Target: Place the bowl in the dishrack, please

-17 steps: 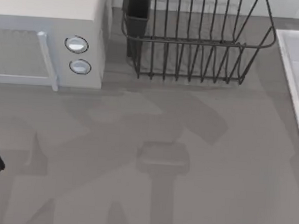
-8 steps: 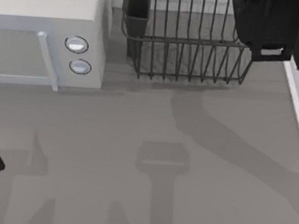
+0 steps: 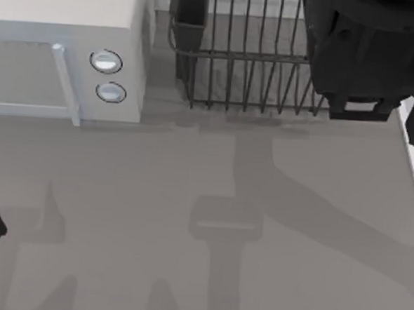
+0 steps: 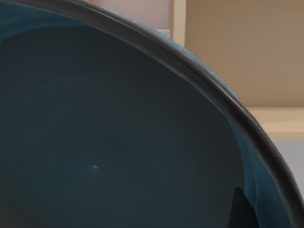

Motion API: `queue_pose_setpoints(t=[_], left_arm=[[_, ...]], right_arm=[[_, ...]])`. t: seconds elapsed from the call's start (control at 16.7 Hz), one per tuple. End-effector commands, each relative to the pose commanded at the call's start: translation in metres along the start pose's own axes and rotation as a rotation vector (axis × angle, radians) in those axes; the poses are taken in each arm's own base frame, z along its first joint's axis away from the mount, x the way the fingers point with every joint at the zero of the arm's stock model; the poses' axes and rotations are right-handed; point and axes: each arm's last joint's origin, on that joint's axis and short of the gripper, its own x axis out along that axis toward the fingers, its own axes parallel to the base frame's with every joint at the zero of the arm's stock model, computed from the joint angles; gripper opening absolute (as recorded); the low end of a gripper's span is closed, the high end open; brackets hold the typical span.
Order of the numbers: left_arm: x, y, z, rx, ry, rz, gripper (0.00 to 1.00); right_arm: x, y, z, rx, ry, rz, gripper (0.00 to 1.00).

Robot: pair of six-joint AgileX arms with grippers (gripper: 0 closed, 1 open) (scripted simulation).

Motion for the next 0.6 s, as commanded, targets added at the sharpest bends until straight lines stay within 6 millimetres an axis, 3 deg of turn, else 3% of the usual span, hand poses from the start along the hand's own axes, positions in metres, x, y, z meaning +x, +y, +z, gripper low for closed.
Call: queue_pose_setpoints(t=[0.18, 0.3, 0.6], left_arm=[[0.000, 0.000, 0.000, 0.000, 0.000, 0.000, 1.00], [0.000, 0.000, 0.000, 0.000, 0.000, 0.000, 1.00], [0.000, 0.000, 0.000, 0.000, 0.000, 0.000, 1.00]], right_arm=[[0.006, 0.003, -0.004, -0.003, 0.003, 0.001, 0.00], [0.024, 0.013, -0.018, -0.010, 0.006, 0.004, 0.00], [0.108, 0.035, -0.092, 0.007, -0.004, 0.007, 0.00]])
